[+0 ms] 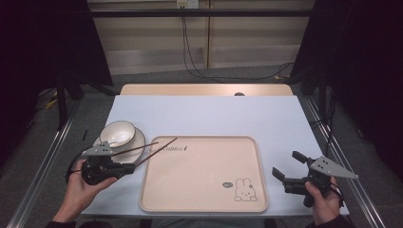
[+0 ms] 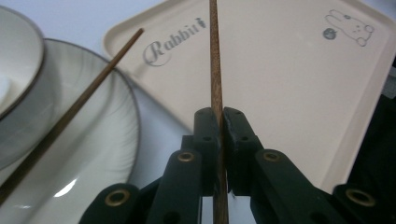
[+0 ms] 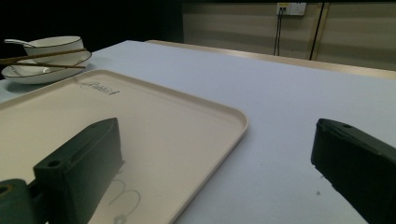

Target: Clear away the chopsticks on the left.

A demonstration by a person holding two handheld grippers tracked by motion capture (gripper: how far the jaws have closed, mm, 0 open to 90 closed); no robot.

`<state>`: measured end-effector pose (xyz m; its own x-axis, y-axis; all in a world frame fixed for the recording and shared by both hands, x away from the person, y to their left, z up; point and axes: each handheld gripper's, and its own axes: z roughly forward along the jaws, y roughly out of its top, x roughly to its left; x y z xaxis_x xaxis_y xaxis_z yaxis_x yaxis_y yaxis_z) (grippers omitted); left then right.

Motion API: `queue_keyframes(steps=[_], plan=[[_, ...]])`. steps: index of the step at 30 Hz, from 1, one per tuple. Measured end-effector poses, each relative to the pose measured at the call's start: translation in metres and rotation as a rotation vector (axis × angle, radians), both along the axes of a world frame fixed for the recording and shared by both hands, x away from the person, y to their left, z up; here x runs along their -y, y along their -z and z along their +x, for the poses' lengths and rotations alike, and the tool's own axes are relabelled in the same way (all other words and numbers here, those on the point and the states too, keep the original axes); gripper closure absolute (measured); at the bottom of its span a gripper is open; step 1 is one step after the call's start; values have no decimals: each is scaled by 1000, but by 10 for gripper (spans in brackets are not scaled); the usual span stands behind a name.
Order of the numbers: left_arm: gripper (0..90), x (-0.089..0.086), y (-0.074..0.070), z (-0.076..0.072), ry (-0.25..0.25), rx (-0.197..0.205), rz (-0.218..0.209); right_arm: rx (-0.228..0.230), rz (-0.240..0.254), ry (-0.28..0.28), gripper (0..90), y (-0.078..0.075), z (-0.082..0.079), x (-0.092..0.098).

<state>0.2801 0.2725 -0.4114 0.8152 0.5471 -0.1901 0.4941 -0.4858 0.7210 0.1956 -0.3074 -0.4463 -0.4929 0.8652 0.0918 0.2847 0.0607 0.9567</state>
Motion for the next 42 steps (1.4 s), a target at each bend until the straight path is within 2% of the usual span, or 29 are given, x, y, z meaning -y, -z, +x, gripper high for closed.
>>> queue_keyframes(steps=[1,6,7,10,11,12,13,15,18,19,21,22,24,28,30,31,33,36,37,39,42], plan=[[846,7,-3,-4,-3,6,-4,1,-3,1,17,0,0,0],[846,21,-7,-10,11,16,-28,6,-6,-3,17,0,0,0],[846,27,-9,-12,6,13,-28,6,-8,-1,17,0,0,0],[845,33,-11,-11,-4,0,-40,-2,-11,-1,17,0,0,-1],[846,38,-13,-9,-40,2,-36,-1,-11,-3,17,0,0,-1],[846,38,-13,-9,-40,2,-36,-1,-11,-3,17,0,0,-1],[846,43,-13,-6,-77,3,-34,0,-10,-4,17,0,0,-1],[846,46,-12,-5,-95,4,-33,-3,-9,-3,17,0,0,-1],[846,53,-9,-2,-130,-28,-46,0,-10,-4,17,0,0,-1],[845,57,-4,-1,-159,-37,-41,1,-10,-1,17,0,0,-1],[846,59,-2,-2,-172,-36,-46,1,-9,-2,17,0,0,-1],[845,62,0,-3,-190,-23,-39,1,-9,-3,17,0,0,-1],[845,66,4,-5,-203,-34,-54,-2,-5,-5,17,0,0,-1],[845,72,11,-8,-211,-41,-26,0,-6,-4,17,0,0,-1],[845,75,16,-7,-219,-51,-12,1,-8,-2,17,0,0,-1],[845,79,23,-7,-226,-69,0,-3,-11,-6,18,0,0,-1],[845,82,28,-6,-235,-72,20,-3,-11,-8,19,0,0,-1],[845,86,32,-5,-246,-80,28,-3,-11,-8,19,0,0,-1],[845,86,33,-4,-237,-88,46,-2,-12,-9,19,0,0,-1],[845,87,37,-1,-265,-93,68,-2,-10,-10,19,0,0,-1],[845,89,40,1,-278,-92,76,-3,-11,-15,19,0,0,-2]])
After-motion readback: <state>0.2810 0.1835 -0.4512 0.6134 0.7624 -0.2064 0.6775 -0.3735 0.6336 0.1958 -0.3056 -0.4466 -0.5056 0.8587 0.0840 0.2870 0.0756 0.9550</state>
